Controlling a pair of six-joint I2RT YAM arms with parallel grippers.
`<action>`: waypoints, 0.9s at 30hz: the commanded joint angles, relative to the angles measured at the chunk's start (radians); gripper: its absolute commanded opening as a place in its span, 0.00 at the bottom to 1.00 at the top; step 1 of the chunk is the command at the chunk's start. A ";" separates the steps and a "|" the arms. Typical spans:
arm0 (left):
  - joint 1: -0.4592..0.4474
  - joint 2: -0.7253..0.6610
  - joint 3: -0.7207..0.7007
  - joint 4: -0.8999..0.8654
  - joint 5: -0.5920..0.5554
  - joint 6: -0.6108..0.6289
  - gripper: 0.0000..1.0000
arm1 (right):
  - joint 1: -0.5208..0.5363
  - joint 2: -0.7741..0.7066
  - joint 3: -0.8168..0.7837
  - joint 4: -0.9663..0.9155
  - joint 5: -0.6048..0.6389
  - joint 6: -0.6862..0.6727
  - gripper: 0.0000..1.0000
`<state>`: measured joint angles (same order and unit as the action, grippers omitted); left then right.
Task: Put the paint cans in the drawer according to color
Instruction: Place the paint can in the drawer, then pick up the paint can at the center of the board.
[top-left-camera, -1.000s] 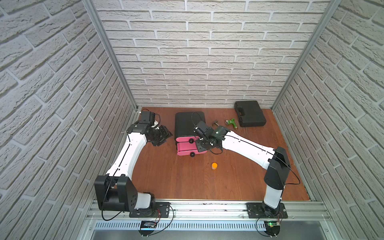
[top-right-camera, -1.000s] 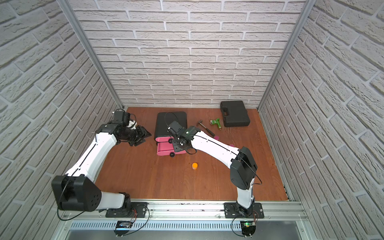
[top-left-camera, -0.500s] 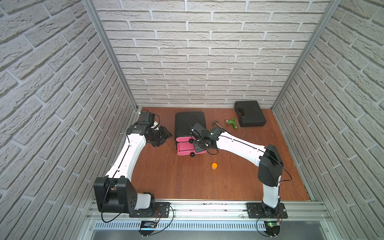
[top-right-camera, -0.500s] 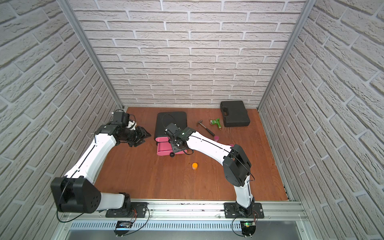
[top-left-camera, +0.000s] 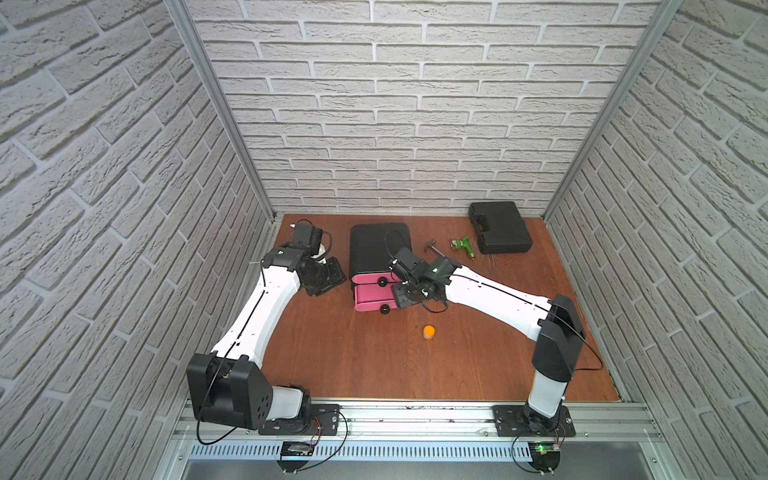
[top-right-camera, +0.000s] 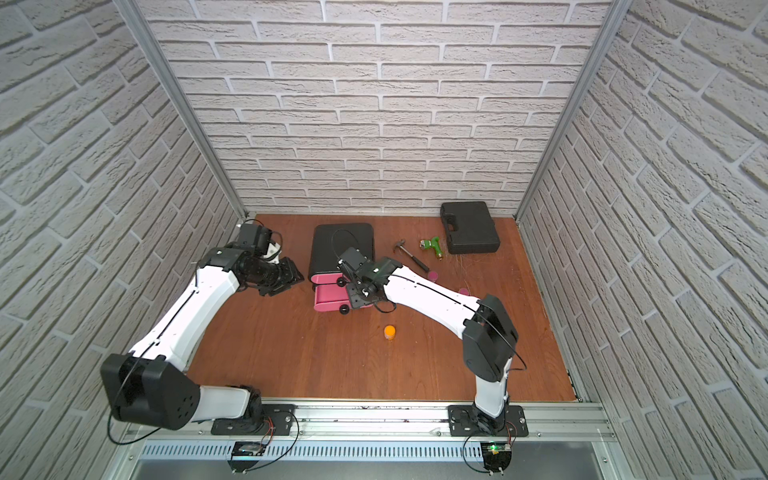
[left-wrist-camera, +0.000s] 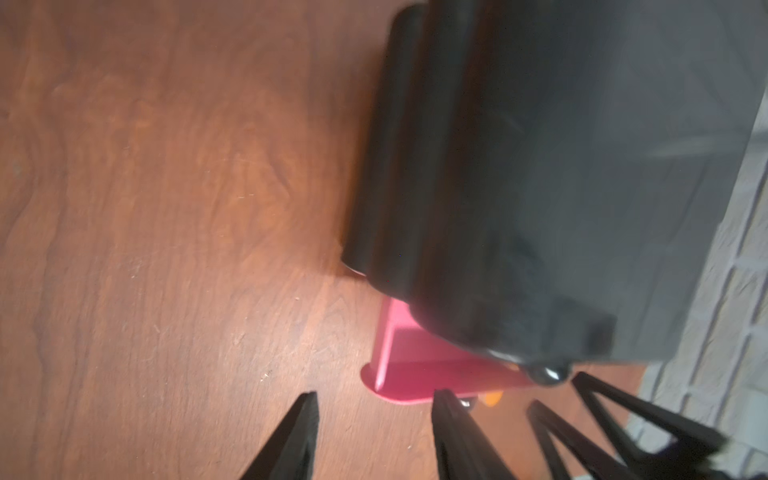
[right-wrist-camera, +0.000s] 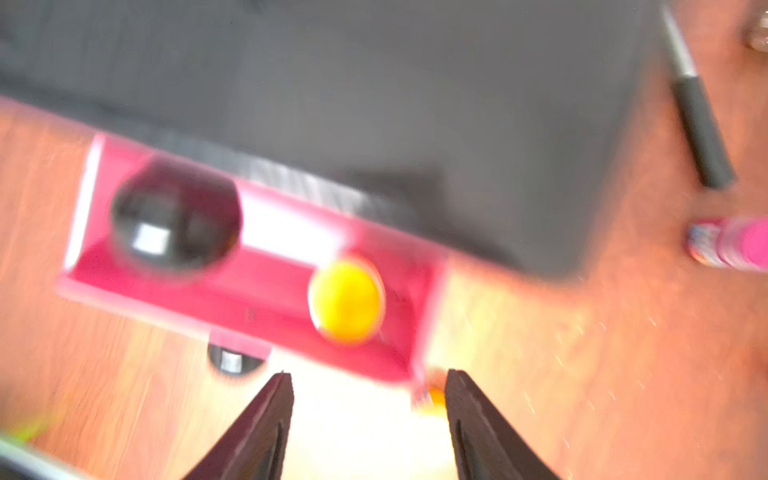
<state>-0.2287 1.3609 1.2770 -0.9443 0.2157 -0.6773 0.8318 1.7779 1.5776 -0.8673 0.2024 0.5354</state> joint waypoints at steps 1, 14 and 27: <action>-0.115 0.016 0.052 -0.039 -0.144 0.073 0.46 | -0.026 -0.140 -0.060 -0.031 0.000 0.020 0.67; -0.589 0.208 0.126 0.149 -0.331 0.212 0.49 | -0.236 -0.396 -0.441 -0.014 -0.071 0.177 0.86; -0.736 0.570 0.379 0.041 -0.319 0.210 0.53 | -0.457 -0.465 -0.596 -0.083 -0.042 0.246 1.00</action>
<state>-0.9539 1.9087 1.6207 -0.8680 -0.0998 -0.4786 0.4168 1.3468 1.0027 -0.9268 0.1379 0.7509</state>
